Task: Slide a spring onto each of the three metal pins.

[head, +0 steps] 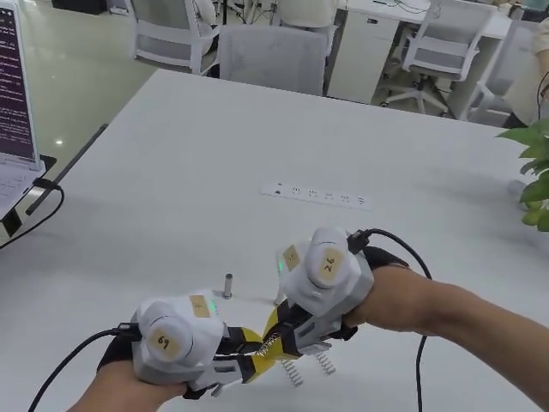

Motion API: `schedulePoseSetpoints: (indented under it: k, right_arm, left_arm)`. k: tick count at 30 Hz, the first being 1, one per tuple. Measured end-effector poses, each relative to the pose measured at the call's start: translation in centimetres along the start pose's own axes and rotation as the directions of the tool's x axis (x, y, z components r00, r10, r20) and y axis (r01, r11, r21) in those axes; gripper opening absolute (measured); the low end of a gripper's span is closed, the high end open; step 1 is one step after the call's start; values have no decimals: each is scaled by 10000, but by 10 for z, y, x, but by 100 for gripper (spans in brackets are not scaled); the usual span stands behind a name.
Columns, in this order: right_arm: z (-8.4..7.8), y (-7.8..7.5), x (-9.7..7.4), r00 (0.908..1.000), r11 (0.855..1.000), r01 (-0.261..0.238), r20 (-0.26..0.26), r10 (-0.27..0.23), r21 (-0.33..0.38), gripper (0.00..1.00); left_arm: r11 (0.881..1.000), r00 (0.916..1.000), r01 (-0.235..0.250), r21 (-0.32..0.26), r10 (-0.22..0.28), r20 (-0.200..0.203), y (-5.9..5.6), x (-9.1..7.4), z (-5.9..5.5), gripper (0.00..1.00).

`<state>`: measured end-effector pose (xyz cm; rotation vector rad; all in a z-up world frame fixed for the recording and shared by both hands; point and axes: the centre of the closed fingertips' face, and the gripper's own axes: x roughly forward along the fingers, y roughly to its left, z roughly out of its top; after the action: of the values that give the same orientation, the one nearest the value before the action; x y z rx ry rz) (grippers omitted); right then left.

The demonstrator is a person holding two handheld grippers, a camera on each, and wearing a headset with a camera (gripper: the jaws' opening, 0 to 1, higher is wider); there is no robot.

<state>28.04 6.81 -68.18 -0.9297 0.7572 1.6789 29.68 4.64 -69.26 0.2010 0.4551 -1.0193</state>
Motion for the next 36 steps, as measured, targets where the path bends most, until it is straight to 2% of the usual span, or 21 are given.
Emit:
schedulePoseSetpoints:
  k: [14, 25, 36]
  right_arm:
    - [-2, -6, 3, 9999, 9998, 122, -83, -121, 151, 8]
    - [-6, -12, 3, 9995, 9992, 292, -129, -289, 288, 8]
    - [-13, -14, 4, 9994, 9985, 311, -183, -302, 459, 8]
  left_arm:
    - [9980, 9989, -453, -446, 449, -117, 14, -20, -13, 8]
    - [9926, 9956, -919, -789, 901, -258, 24, -34, -22, 17]
    - [9851, 9913, -1300, -1126, 1269, -347, 34, -46, -31, 22]
